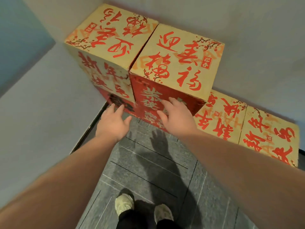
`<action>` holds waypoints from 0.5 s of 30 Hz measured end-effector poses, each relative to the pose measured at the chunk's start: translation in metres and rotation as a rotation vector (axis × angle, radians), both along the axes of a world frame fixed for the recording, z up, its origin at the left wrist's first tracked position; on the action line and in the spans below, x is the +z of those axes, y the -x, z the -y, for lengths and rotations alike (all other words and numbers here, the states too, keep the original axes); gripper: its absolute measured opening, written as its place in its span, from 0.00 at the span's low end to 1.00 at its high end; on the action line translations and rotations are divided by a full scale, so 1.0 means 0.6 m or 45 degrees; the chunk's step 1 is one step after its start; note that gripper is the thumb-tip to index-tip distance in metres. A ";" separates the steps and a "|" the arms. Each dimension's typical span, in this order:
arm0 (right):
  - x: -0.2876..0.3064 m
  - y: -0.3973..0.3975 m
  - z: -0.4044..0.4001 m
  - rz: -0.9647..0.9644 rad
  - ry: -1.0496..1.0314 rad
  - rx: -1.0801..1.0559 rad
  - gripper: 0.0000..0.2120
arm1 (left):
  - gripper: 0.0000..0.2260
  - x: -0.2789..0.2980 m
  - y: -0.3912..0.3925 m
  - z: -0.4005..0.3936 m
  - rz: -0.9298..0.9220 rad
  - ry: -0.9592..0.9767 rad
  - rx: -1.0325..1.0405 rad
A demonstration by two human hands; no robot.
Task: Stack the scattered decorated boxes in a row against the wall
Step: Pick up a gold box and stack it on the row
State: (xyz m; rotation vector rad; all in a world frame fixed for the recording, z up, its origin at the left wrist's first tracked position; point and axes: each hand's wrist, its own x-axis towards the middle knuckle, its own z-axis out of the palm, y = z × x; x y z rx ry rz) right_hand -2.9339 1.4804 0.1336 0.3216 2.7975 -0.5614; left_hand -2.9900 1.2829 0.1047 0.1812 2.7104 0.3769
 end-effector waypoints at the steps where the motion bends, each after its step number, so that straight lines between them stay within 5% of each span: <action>1: -0.004 -0.004 0.012 0.008 -0.007 0.042 0.25 | 0.27 -0.004 -0.015 0.016 0.005 -0.004 0.037; 15: -0.117 -0.196 0.411 0.261 -0.039 0.746 0.25 | 0.26 -0.097 -0.404 0.409 0.205 0.009 0.706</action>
